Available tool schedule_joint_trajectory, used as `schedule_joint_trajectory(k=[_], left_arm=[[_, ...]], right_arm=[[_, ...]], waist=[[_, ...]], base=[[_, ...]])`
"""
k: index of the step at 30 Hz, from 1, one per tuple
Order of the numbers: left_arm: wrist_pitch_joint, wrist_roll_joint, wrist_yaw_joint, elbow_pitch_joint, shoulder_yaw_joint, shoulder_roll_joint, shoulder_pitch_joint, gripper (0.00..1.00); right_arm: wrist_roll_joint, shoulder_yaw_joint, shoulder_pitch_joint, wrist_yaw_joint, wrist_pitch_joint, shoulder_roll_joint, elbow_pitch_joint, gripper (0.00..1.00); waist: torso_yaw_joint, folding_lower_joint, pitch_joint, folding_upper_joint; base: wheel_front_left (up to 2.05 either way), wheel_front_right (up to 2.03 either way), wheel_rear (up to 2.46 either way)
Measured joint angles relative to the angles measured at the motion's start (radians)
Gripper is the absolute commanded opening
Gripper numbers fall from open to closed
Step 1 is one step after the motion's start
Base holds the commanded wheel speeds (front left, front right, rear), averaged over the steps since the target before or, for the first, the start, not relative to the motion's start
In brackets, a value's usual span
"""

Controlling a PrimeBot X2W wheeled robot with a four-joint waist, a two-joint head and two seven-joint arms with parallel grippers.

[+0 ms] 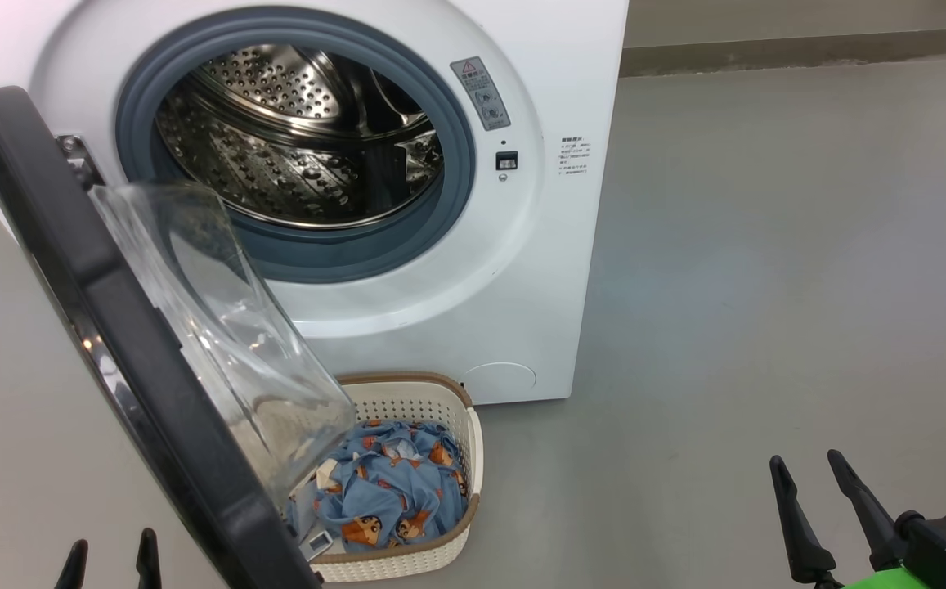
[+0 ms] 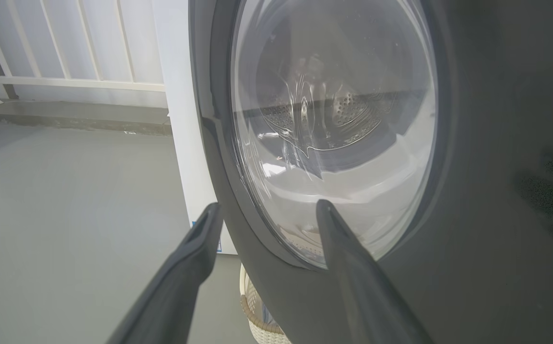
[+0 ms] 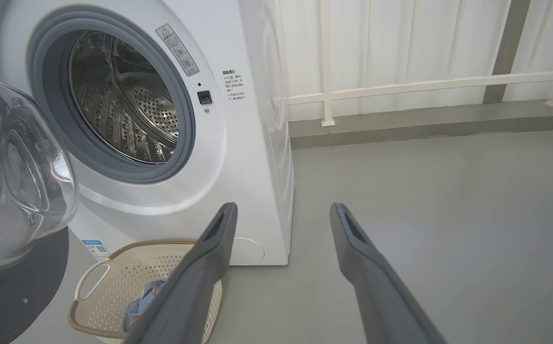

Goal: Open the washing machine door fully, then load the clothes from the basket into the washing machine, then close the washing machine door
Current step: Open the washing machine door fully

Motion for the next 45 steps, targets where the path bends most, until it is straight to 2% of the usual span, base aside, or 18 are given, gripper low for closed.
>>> schedule_joint_trajectory(k=[21,22,23,24,37,41,45], left_arm=[[0.000,0.000,0.000,0.001,0.012,0.000,0.001,1.00],[0.000,-0.002,0.000,0.003,0.012,0.000,0.001,0.49],[0.000,-0.005,0.000,0.008,0.011,0.000,0.001,0.05],[0.000,-0.011,0.000,0.015,0.011,0.000,0.001,0.00],[0.000,-0.027,0.003,0.028,0.042,0.000,0.000,0.00],[0.000,-0.049,0.052,-0.036,0.092,0.000,-0.003,0.00],[0.000,-0.050,0.122,-0.197,0.142,-0.002,-0.028,0.00]], right_arm=[[-0.025,-0.028,0.000,0.000,0.000,0.000,0.043,1.00],[-0.025,-0.029,0.000,0.000,0.000,0.001,0.043,1.00],[-0.025,-0.029,0.000,0.000,0.000,0.001,0.043,1.00],[-0.025,-0.030,0.000,0.000,0.000,0.001,0.043,1.00],[-0.025,-0.031,0.000,0.000,0.000,0.001,0.042,1.00],[-0.031,-0.031,0.000,0.000,0.000,0.001,0.041,1.00],[-0.034,-0.032,0.000,0.000,0.000,0.001,0.038,1.00]], waist=[[0.003,-0.0001,0.004,0.0000],[0.003,0.0000,0.004,0.0000],[0.004,0.0000,0.004,0.0000],[0.004,0.0000,0.003,0.0000],[0.011,-0.0001,0.010,0.0000],[0.016,0.0000,0.010,0.0000],[0.023,0.0000,0.012,0.0000]], base=[[0.00,0.00,0.00],[0.00,0.00,0.00],[0.00,0.00,0.00],[0.00,0.00,0.00],[0.00,0.00,0.00],[0.00,0.00,0.00],[0.00,0.00,0.00]])
